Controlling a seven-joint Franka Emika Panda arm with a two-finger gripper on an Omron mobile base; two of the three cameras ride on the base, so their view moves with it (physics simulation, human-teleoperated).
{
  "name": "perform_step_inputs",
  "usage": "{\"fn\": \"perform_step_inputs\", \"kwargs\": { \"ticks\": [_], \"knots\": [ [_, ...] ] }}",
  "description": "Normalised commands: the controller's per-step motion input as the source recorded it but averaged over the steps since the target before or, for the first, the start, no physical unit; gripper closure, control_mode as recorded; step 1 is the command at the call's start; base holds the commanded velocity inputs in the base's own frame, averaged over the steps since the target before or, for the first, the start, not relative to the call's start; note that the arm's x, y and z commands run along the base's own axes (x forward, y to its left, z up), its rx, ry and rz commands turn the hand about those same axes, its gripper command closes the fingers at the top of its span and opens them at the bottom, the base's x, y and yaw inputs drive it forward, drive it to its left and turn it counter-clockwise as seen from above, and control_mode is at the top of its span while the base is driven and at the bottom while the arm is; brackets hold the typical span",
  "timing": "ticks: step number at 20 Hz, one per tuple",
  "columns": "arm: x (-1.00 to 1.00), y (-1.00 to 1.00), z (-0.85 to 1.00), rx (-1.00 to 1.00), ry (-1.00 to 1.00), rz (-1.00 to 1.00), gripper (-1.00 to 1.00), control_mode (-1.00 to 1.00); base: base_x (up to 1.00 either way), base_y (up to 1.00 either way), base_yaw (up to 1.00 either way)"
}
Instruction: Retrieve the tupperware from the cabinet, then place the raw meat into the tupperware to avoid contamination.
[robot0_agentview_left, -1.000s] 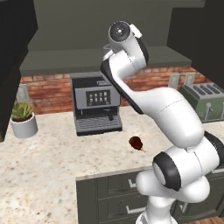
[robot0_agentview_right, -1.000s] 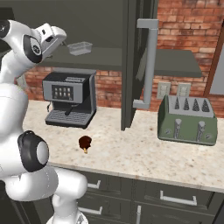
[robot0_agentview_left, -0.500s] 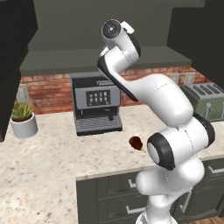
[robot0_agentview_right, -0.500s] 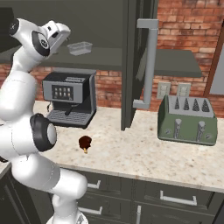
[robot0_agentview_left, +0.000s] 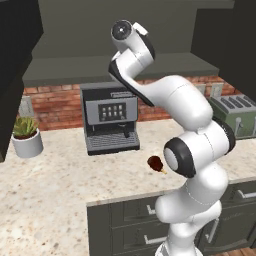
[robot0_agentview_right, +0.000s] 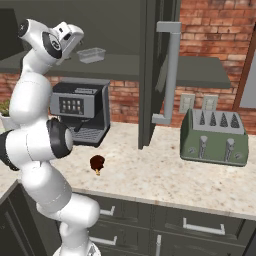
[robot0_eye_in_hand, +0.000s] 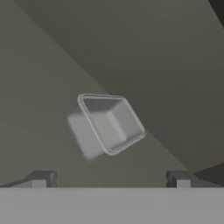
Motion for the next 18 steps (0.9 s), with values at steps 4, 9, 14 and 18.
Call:
{"fn": "perform_step_inputs", "kwargs": {
  "ticks": [4,9,14,18],
  "knots": [
    [0.04,0.0,0.0,0.0,0.0,0.0,-1.0,-1.0,0.0,0.0,0.0],
    [0.09,0.0,-0.07,0.0,0.0,0.0,-1.0,-1.0,0.0,0.0,0.0],
    [0.08,0.0,-0.17,0.0,0.03,0.0,-1.0,-1.0,0.0,0.0,0.0],
    [0.09,0.0,-0.19,0.0,0.05,0.0,-1.0,-1.0,0.0,0.0,0.0]
  ]
}}
